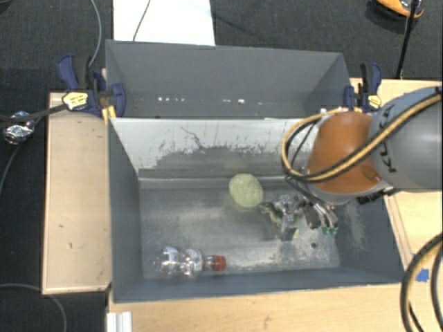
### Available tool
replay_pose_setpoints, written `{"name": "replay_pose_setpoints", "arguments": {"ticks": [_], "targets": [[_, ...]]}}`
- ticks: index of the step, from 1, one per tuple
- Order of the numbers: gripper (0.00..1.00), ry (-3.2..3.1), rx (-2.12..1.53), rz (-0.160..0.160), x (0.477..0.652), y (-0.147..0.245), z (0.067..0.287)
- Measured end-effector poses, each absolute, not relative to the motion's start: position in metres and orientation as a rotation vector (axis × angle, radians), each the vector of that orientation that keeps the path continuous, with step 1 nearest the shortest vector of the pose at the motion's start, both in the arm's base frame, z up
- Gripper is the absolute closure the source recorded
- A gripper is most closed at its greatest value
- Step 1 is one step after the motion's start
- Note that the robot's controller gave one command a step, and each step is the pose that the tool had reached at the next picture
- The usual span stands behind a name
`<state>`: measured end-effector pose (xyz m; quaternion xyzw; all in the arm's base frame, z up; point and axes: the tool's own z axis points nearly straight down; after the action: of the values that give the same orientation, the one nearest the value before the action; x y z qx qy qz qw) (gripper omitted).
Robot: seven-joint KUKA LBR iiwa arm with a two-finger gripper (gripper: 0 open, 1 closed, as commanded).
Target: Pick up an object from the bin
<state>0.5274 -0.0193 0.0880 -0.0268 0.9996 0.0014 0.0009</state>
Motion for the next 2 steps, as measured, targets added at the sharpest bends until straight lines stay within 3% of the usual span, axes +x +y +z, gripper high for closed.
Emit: {"name": "replay_pose_setpoints", "arguments": {"ticks": [2], "targets": [[1.0,3.137,-0.082,0.004,0.528,-0.019,0.123]]}}
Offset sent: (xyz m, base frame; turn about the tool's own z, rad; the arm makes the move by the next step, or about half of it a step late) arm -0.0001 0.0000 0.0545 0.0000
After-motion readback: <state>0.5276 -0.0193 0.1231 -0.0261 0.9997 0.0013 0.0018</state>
